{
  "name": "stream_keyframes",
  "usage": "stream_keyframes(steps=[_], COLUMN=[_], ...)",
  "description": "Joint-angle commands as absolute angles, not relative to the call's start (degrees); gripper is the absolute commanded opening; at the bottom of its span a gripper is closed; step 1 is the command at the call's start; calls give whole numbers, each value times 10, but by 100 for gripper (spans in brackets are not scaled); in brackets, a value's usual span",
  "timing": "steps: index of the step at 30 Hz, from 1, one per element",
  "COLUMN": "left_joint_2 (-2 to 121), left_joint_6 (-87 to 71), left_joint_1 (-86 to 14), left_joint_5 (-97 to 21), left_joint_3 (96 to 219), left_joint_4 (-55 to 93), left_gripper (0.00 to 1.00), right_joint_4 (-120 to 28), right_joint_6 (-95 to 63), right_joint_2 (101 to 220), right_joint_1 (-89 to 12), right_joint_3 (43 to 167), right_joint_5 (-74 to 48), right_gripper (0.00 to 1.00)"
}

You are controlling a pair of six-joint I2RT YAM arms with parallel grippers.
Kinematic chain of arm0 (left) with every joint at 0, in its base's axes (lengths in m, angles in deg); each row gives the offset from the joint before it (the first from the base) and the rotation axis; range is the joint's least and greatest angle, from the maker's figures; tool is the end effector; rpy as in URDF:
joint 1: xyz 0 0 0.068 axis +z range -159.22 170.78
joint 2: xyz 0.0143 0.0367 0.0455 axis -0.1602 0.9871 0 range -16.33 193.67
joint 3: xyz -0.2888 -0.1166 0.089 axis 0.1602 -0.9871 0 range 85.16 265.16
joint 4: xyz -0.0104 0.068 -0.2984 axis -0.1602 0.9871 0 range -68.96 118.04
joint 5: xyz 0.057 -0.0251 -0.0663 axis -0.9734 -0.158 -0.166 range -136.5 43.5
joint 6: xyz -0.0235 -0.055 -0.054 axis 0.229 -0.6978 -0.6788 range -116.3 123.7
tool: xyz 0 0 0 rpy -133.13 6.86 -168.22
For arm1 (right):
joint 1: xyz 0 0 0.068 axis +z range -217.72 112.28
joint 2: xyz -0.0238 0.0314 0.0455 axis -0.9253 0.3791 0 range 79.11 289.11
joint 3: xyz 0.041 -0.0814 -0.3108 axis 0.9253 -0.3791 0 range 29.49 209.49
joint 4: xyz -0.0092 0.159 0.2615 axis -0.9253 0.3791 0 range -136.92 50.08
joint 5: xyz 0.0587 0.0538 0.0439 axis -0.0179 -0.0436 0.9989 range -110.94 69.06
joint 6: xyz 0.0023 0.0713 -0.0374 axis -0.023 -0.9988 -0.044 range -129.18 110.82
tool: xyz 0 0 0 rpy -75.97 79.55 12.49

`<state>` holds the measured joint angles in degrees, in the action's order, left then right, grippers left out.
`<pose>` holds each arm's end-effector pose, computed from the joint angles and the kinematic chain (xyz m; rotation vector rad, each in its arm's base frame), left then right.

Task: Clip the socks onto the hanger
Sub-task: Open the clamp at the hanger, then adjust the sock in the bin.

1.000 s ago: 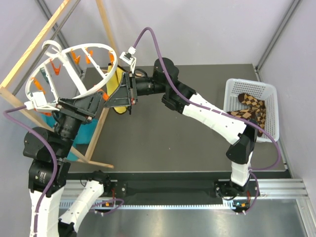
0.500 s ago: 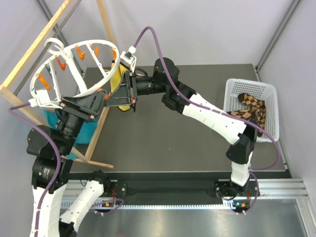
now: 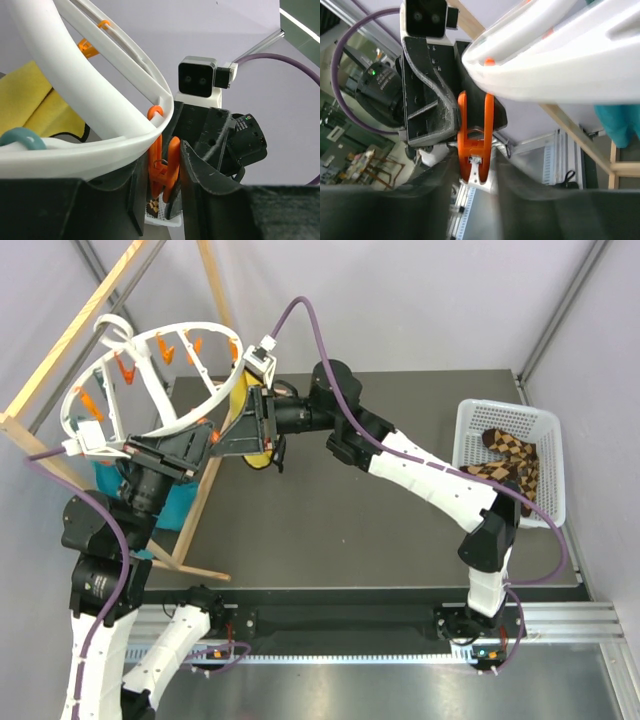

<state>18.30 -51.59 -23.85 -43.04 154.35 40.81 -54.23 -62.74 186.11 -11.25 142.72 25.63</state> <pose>0.1005 -0.0306 0.5453 -0.4323 1.3244 -1.0702 0.2423 0.4573 0.5360 -0.9017 1.5553 2.0302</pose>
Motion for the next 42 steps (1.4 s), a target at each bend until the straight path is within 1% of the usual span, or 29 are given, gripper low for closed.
stream_keyframes(steps=[1,2,3,6,8,9,12,13,15,16,17,18,19,20,21,22,23,24,25,26,27,28,29,31,34,35,39,42], left_joint_2=[191,189,188,183,181,182,176,175,173,172,172,171,168,166,165,162,161,161,159,159,158,158,158,158,156,157,160,159], left_joint_6=[-509,-507,-505,-497,-491,-490,-489,-486,-480,-475,-473,-470,-468,-468,-467,-467,-467,-468,-469,-471,-472,-475,-475,-478,-485,-485,-475,-476], left_joint_1=[-238,-238,-238,-238,-238,-238,-238,-237,-238,-238,-238,-238,-238,-238,-238,-237,-238,-238,-238,-237,-238,-238,-237,-238,-238,-238,-238,-238], left_joint_5=[-444,-447,-450,-460,-460,-478,-485,-485,-484,-483,-482,-481,-480,-479,-476,-476,-475,-473,-469,-469,-469,-451,-449,-444,-429,-427,-428,-420], left_joint_3=[1550,1554,1556,1567,1573,1578,1579,1579,1579,1581,1583,1584,1584,1581,1580,1579,1578,1578,1577,1576,1574,1573,1571,1570,1562,1561,1566,1567], left_joint_4=[378,382,387,408,431,439,455,455,456,458,459,463,464,463,463,463,464,463,464,464,463,463,463,463,461,459,463,464], left_gripper=[0,0,0,0,0,0,0,0,0,0,0,0,0,0,0,0,0,0,0,0,0,0,0,0,0,0,0,0], right_joint_4=[-520,-498,-454,-395,-366,-359,-320,-288,-253,-230,-193,-172,-157,-130,-123,-117,-114,-112,-112,-112,-114,-125,-131,-154,-211,-222,-266,-280], right_joint_6=[-603,-586,-547,-483,-461,-447,-409,-400,-372,-364,-346,-339,-335,-328,-327,-326,-329,-331,-334,-338,-344,-347,-353,-363,-363,-362,-360,-351], right_joint_2=[1834,1826,1819,1783,1740,1723,1651,1632,1580,1565,1538,1525,1514,1492,1484,1474,1457,1449,1442,1433,1429,1429,1432,1441,1480,1510,1596,1659], right_joint_1=[-100,-101,-102,-113,-132,-140,-181,-191,-228,-241,-269,-282,-297,-328,-344,-363,-404,-427,-451,-499,-522,-544,-581,-612,-669,-703,-746,-752], right_joint_3=[1425,1424,1423,1401,1355,1337,1257,1239,1185,1170,1146,1133,1122,1097,1084,1070,1040,1027,1013,990,980,970,953,940,920,919,942,974], right_joint_5=[280,271,259,199,154,138,55,-7,-75,-144,-179,-209,-290,-321,-369,-386,-397,-402,-400,-398,-393,-389,-390,-393,-396,-389,-345,-348], right_gripper=[48,57,68,78,80,81,81,81,80,80,81,80,80,79,77,73,68,60,55,51,45,44,43,42,42,42,42,43])
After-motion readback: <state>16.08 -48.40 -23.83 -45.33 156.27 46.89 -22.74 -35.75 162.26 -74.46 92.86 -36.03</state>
